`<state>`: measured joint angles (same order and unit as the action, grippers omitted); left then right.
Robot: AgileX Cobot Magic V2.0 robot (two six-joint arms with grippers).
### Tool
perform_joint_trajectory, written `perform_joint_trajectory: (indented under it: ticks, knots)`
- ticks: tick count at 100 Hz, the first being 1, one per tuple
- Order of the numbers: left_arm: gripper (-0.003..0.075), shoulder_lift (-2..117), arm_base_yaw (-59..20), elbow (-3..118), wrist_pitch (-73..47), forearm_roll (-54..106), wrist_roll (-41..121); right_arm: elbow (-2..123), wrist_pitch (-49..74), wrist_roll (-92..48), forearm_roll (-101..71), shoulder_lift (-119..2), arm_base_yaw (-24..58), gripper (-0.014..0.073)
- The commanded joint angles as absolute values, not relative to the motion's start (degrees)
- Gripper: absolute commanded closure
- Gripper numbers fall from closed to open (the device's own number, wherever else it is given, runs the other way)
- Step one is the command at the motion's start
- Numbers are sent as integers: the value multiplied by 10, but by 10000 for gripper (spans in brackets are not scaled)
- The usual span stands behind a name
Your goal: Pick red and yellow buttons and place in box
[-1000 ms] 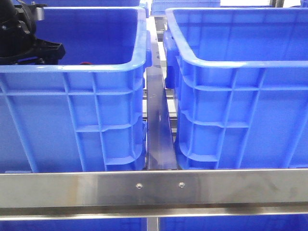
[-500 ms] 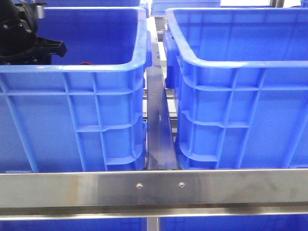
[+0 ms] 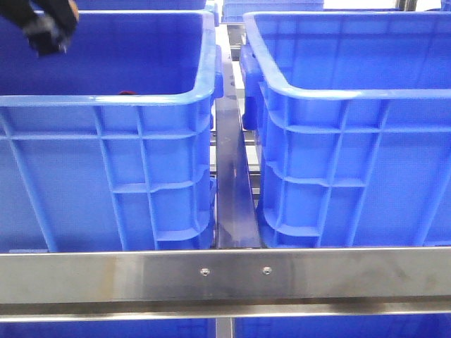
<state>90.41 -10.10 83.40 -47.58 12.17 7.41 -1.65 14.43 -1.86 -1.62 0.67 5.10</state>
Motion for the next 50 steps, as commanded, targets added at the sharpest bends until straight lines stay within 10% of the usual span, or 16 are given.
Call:
perform_joint_trajectory:
  ticks: [1,50]
  knots:
    - [573,854,-106,839,-477,173,108,-7,97,-23,19,18,53,662]
    - [573,798,-120,744,-590,563,369,-7,31,-21,18,18,53,662]
